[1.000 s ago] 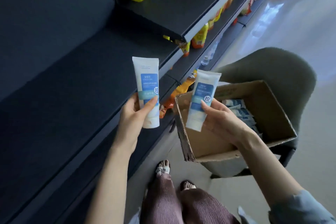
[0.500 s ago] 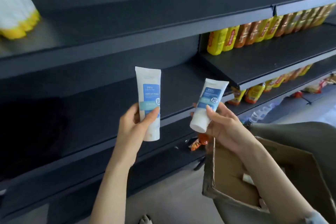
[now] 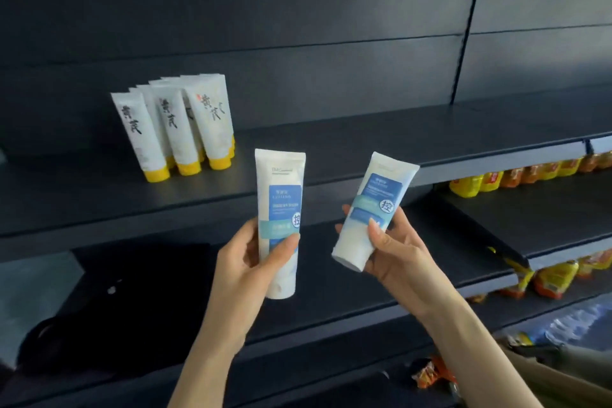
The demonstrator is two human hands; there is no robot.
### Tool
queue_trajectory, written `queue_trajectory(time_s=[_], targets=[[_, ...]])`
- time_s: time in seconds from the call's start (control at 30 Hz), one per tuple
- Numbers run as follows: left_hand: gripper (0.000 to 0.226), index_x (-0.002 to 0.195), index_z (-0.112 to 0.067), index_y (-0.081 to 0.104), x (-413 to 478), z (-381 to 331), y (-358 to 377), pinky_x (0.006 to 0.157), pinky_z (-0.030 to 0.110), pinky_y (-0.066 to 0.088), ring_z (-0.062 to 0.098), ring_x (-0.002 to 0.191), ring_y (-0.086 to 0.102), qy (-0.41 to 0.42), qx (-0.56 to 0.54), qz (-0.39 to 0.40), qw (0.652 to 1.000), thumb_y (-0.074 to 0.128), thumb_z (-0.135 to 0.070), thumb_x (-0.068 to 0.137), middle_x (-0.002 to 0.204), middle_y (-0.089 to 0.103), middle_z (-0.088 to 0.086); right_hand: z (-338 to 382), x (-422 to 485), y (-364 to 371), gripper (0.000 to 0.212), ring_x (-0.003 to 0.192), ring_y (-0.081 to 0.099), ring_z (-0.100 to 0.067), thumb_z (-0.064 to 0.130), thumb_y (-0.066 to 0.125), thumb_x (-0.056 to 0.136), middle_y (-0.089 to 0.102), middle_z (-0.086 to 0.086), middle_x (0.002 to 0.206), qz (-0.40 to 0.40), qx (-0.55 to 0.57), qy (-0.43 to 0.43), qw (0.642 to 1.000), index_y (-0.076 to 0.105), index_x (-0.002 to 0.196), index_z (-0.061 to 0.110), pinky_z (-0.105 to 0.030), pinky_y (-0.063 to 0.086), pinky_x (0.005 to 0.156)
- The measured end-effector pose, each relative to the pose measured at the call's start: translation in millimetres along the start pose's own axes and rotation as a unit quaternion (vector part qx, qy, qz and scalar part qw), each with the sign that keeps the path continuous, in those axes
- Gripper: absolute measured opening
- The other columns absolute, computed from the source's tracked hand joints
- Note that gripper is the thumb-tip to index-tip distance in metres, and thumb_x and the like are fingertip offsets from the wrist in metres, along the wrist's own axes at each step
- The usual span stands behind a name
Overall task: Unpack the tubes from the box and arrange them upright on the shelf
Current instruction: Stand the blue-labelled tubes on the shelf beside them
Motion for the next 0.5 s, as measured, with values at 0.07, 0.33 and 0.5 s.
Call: queue_trajectory(time_s=[0.07, 0.33, 0.5], targets=[[0.048, 0.107, -0.019, 0.067, 7.3, -14.4, -25.2, 0.063, 0.013, 0.05, 0.008, 0.084, 0.068, 0.024, 0.006, -0.02, 0.999, 0.071, -0.039, 0.064, 0.093, 0.072, -0.003, -0.4, 16.1, 22.9, 0.054, 0.111, 0.063, -0.027, 0.022, 0.067, 0.077, 0.064, -0.004, 0.121, 0.017, 0.034, -0.014, 0.999, 0.052, 0.129, 0.022, -0.038, 0.056, 0.076], [0.034, 0.101, -0.022, 0.069, 23.3, -57.7, -97.6, 0.066, 0.013, 0.05, 0.004, 0.083, 0.068, 0.101, -0.015, -0.091, 0.991, 0.069, -0.03, 0.068, 0.094, 0.074, -0.004, 10.5, 85.4, 76.7, 0.04, 0.115, 0.061, -0.028, 0.014, 0.055, 0.086, 0.065, -0.004, 0.117, 0.047, 0.075, -0.064, 0.994, 0.052, 0.126, 0.016, -0.038, 0.056, 0.078], [0.033, 0.1, -0.028, 0.068, 36.2, -78.5, -115.8, 0.069, 0.014, 0.052, 0.005, 0.086, 0.069, 0.138, -0.006, -0.124, 0.983, 0.069, -0.033, 0.068, 0.096, 0.073, -0.006, 27.6, 152.0, 86.2, 0.041, 0.108, 0.063, -0.028, 0.011, 0.061, 0.084, 0.061, -0.008, 0.116, 0.037, -0.001, -0.098, 0.994, 0.048, 0.123, 0.013, -0.045, 0.055, 0.081]])
Point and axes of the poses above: each hand's wrist, its own x-axis towards the middle knuckle, its own y-axis out of the palm, z = x × y, the point moved 5 cm from there along x, towards the middle knuckle
